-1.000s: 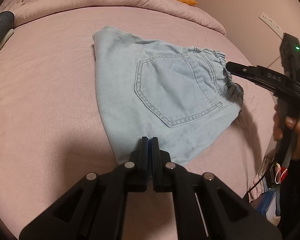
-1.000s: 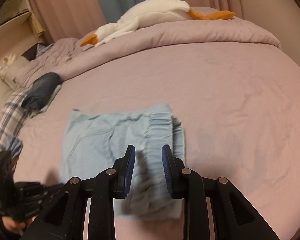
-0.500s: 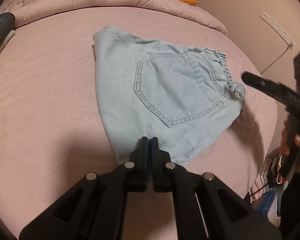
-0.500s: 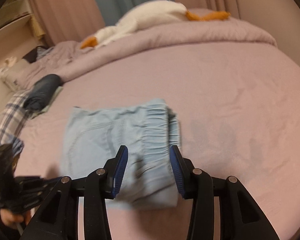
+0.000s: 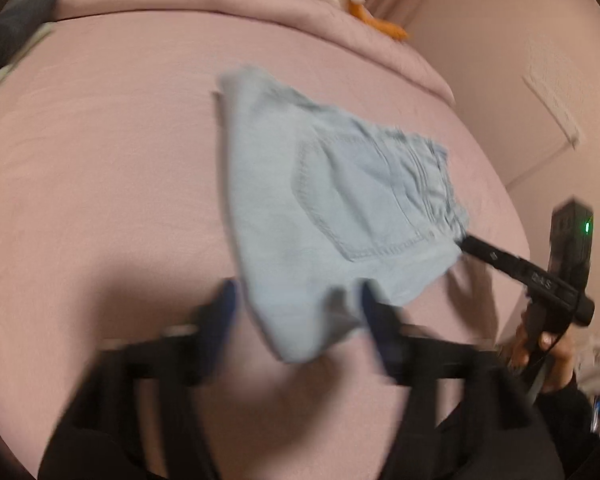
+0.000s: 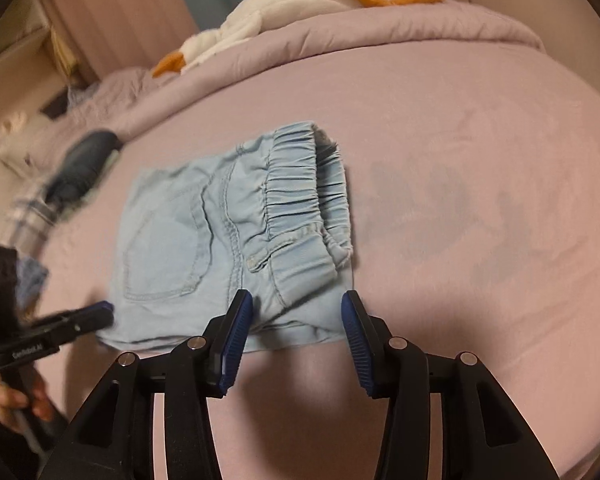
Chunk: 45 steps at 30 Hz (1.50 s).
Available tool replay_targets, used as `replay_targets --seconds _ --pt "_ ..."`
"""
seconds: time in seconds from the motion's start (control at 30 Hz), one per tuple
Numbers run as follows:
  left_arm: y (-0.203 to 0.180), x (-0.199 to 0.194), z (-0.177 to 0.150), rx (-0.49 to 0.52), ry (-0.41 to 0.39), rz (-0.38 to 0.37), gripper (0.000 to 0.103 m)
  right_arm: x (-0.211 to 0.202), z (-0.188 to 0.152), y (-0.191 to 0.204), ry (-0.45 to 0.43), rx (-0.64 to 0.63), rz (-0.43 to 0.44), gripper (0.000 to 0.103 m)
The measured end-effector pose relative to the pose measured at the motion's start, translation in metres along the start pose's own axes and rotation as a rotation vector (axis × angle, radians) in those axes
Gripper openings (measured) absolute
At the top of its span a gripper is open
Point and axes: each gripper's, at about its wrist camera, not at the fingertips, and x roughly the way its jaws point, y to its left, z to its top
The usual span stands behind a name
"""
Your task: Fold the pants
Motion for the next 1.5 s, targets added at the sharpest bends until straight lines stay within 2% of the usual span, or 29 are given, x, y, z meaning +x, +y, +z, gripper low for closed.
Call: replay_targets --seconds 0.07,0.1,0.3,0.4,0.47,0.57,0.7,0.83,1.07,1.5 --pt "0.01 -0.009 -0.001 -0.041 -0.023 -0.027 0.073 -0.007 -0.002 -0.01 -0.009 0.065 0.041 0.059" --pt "0.014 -0.011 -0.002 -0.062 -0.025 -0.04 0.073 -0.008 -0.002 -0.014 -0.011 0.087 0.053 0.062" --pt "0.028 -0.008 -0.004 -0.147 0.007 -0.085 0.073 -0.012 -0.012 -0.017 -0.005 0.168 0.144 0.062" --pt "0.026 -0.001 -0.007 -0.168 0.032 -0.096 0.072 -0.02 -0.005 -0.005 -0.045 0.141 0.151 0.062" --pt "0.022 0.005 -0.004 -0.188 0.043 -0.131 0.072 -0.02 0.003 0.009 -0.048 0.095 0.157 0.062" --pt "0.026 0.012 0.007 -0.212 0.06 -0.188 0.072 -0.009 0.012 0.017 -0.022 0.063 0.056 0.062" --pt "0.036 0.019 0.018 -0.276 0.09 -0.252 0.072 0.005 0.02 -0.013 0.022 0.174 0.083 0.062" --pt "0.04 0.02 0.022 -0.306 0.097 -0.295 0.072 0.014 0.021 -0.037 0.076 0.27 0.153 0.062" --pt "0.035 0.02 0.025 -0.279 0.096 -0.279 0.072 0.021 0.021 -0.036 0.119 0.251 0.197 0.062" --pt "0.034 0.028 0.031 -0.254 0.091 -0.266 0.073 0.037 0.035 -0.027 0.145 0.2 0.202 0.067"
